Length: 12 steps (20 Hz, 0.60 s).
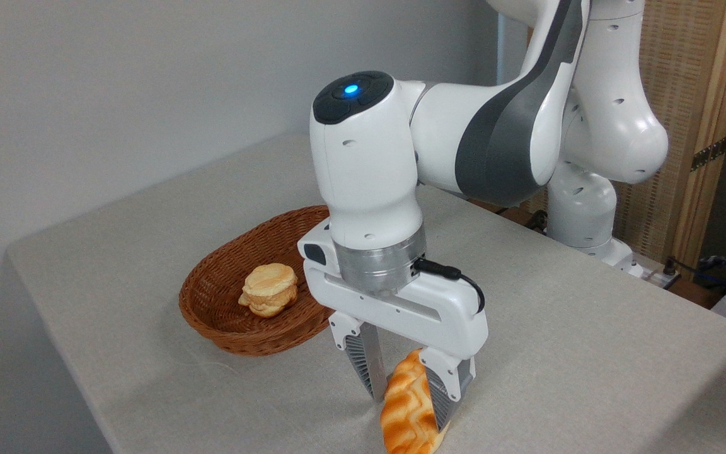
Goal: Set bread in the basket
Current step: 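Close the gripper on the braided loaf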
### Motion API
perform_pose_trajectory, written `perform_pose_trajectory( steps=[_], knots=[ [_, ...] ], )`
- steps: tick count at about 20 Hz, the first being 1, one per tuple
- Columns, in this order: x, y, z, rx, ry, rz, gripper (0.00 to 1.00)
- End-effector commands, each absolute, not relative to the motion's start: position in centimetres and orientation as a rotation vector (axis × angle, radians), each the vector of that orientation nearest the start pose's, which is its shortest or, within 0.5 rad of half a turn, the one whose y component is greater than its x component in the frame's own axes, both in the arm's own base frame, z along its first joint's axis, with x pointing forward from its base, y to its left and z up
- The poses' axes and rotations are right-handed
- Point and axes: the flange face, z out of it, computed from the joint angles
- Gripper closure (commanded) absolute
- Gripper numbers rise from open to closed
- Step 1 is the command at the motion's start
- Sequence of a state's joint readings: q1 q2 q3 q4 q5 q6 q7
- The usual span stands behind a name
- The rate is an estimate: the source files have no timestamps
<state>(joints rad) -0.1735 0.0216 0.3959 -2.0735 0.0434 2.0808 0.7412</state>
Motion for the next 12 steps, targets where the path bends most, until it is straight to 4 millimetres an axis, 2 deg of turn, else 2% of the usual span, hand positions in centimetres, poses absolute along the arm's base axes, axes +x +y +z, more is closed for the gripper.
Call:
perform_pose_trajectory(
  steps=[1, 12],
  knots=[
    [53.64, 11.99, 41.59, -2.966, 0.859, 0.036, 0.00],
    [53.37, 12.02, 41.17, -2.959, 0.908, 0.058, 0.00]
  ],
)
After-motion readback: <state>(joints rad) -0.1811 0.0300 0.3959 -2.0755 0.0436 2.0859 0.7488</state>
